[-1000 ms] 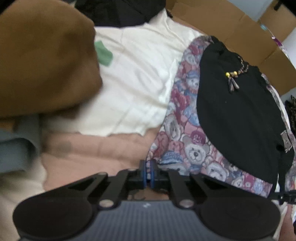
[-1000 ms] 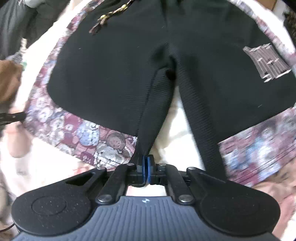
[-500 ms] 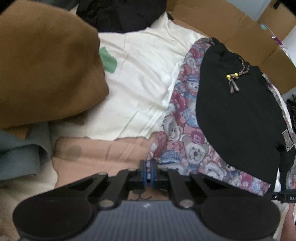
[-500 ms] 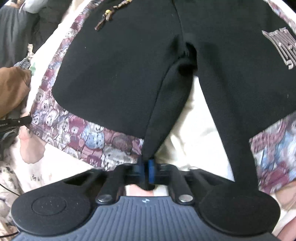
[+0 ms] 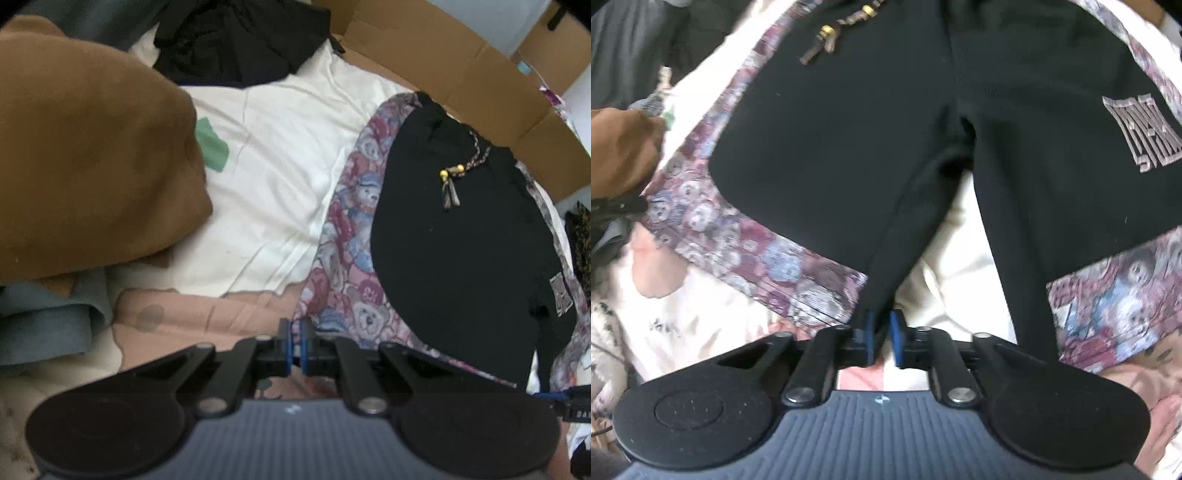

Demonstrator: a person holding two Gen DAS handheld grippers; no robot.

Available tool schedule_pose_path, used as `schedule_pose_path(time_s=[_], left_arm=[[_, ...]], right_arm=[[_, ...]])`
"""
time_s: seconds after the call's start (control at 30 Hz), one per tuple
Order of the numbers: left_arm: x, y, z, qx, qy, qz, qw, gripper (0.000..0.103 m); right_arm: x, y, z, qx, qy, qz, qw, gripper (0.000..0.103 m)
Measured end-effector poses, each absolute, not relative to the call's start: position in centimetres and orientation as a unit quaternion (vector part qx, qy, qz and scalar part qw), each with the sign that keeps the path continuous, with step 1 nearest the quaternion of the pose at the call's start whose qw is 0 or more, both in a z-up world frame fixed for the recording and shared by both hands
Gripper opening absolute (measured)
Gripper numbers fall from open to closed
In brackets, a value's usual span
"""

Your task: Fold clothes

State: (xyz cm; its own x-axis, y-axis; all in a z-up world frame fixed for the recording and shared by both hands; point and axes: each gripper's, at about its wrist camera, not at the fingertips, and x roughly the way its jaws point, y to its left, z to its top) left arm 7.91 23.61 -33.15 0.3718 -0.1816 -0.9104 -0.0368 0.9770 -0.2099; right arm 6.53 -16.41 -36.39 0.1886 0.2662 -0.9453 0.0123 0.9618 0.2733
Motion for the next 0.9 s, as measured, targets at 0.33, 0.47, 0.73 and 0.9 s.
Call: schedule_pose_path(time_s=[0.33, 0.47, 0.73, 0.9], left_arm=[[9.1, 20.6, -29.9, -0.113, 0.565, -0.069, 0.814, 0.005], [9.2, 19.7, -30.0, -0.122, 0.571, -0.07, 0.809, 0.005], [8.8, 18.8, -30.2, -0.141, 0.575, -0.079, 0.802, 0.005], [8.3, 18.4, -29.8, -0.171, 0.571, -0.089, 0.798, 0.005]], right_arm=[[10.0, -14.0, -32.3, 0.087, 0.574, 0.185, 0.793, 0.046], [11.3, -11.3, -31.4, 0.067, 0.554, 0.225, 0.799, 0.051], [12.7, -6.2, -31.0, 0.053, 0.531, 0.313, 0.786, 0.053], [13.5, -2.8, -30.6, 0.035, 0.512, 0.368, 0.776, 0.054]])
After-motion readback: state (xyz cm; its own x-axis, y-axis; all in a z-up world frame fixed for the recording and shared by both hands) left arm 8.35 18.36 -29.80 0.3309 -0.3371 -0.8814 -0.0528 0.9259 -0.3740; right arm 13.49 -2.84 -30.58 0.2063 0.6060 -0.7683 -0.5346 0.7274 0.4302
